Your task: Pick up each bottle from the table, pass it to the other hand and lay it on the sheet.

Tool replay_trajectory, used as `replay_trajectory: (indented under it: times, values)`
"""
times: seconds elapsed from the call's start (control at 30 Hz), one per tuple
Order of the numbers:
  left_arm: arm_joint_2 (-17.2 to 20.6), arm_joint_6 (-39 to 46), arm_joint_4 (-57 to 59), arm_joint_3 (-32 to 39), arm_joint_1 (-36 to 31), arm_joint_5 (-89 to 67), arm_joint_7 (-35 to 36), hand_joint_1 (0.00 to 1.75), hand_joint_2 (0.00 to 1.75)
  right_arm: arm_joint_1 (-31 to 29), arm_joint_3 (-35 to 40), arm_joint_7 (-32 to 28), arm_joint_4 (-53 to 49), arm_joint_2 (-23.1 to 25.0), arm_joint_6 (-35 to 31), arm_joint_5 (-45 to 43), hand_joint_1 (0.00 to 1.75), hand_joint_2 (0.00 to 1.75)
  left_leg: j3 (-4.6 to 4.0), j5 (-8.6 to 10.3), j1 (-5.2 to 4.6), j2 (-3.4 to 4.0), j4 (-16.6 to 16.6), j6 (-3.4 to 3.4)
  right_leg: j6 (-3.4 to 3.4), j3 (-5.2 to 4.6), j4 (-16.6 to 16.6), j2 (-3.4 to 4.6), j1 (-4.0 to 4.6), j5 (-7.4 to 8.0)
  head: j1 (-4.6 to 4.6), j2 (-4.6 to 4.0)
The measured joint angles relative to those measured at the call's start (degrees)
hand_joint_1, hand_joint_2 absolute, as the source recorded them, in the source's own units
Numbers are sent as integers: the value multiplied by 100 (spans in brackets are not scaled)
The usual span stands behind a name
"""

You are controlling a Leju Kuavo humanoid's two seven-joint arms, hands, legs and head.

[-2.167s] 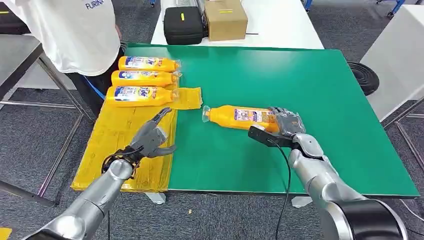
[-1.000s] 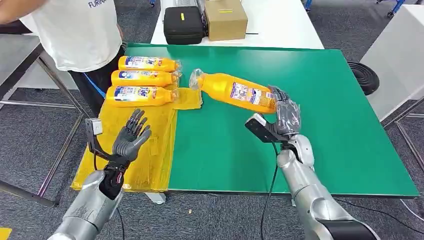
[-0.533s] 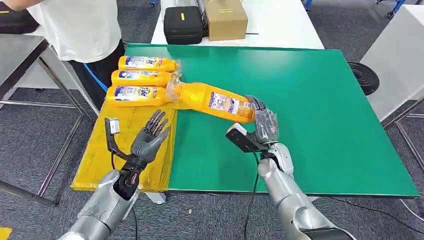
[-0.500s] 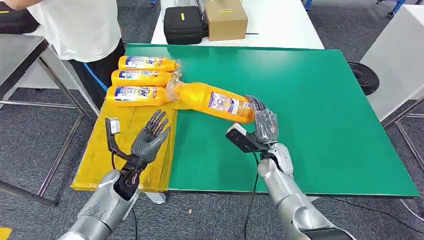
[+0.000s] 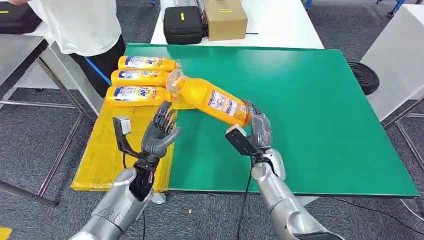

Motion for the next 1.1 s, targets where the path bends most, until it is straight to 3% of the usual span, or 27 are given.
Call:
replay_trajectory:
  times: [0.37, 1.1]
  values:
    - [-214, 701, -153, -7, -23, -361, -531, 0, 175, 15, -74, -79, 100, 290, 358, -212, 175, 175, -1, 0, 0, 0, 0, 0, 0, 0, 0, 0, 0, 0, -2, 0]
    - [-304, 407, -46, -7, -81, -190, -586, 0, 175, 7, 315, -33, 555, 712, 726, 11, 175, 175, -2, 0, 0, 0, 0, 0, 0, -2, 0, 0, 0, -1, 0, 0]
